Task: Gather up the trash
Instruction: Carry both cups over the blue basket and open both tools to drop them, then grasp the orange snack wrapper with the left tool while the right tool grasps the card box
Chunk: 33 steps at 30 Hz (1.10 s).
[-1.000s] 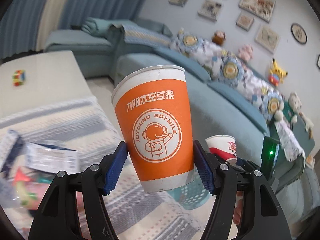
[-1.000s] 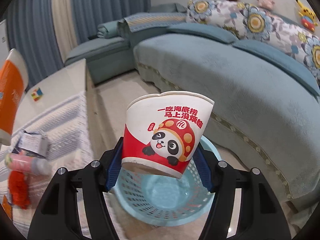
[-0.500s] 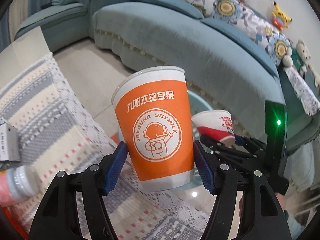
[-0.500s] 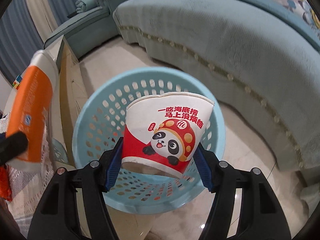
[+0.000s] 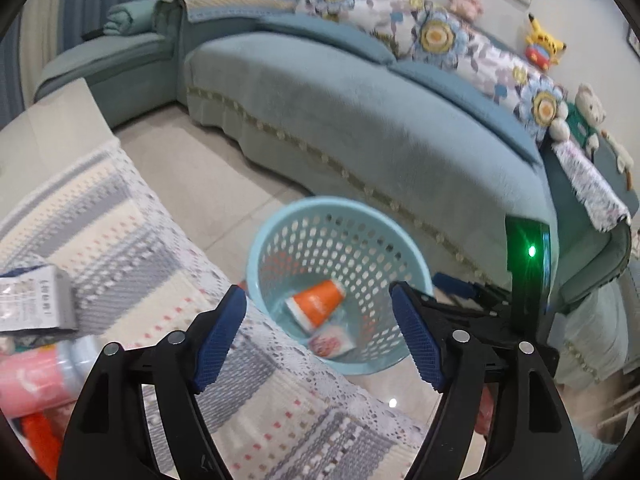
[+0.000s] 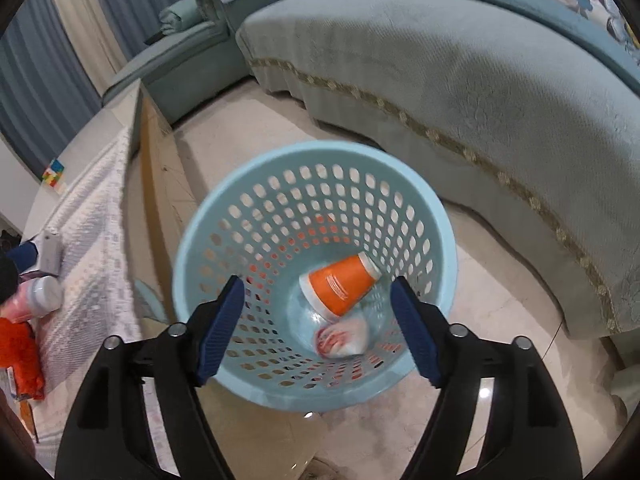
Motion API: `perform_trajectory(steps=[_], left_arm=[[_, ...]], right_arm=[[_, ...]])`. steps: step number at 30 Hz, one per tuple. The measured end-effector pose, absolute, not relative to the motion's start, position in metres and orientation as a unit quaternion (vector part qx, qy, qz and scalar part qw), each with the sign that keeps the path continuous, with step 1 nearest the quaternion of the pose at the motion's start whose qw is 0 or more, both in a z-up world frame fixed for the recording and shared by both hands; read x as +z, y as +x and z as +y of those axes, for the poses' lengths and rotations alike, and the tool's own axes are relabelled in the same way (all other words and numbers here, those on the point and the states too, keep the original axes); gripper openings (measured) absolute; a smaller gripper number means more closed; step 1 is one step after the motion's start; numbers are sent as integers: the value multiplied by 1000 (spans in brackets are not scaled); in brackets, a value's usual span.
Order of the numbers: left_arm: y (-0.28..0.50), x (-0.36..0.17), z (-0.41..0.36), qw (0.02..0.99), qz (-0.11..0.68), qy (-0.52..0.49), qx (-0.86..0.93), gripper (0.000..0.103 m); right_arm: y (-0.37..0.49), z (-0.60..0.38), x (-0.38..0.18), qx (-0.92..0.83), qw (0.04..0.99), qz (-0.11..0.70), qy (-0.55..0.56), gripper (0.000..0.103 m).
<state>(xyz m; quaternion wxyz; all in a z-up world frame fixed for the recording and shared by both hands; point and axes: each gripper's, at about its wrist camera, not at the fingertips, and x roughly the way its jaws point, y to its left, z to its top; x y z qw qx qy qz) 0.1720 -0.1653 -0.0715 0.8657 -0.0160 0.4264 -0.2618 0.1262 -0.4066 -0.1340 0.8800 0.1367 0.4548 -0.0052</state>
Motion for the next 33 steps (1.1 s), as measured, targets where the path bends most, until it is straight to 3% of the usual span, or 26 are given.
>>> perform_trajectory(steps=[3,8,15,27,30,33], left_arm=[[156,-43,-142,880,400,-37,-255,81],[119,-1,-92,908,352,-67,-217,83],[57,17,-3,940,314,-86,-102,83],[-47,-31,160,921,340,-143,126,83],[-69,-50,195,904,351,-180,163,83],[-83,-63,215,893,359,-200,185,83]], right_arm=[[115,-397,-109,7,896,426,128,81],[100,-364,-73,52,908,399,115,81],[76,-292,-31,139,923,350,78,81],[21,-136,-6,312,900,302,-22,80],[11,-96,-11,354,883,303,-55,69],[6,-66,-20,386,864,314,-77,69]])
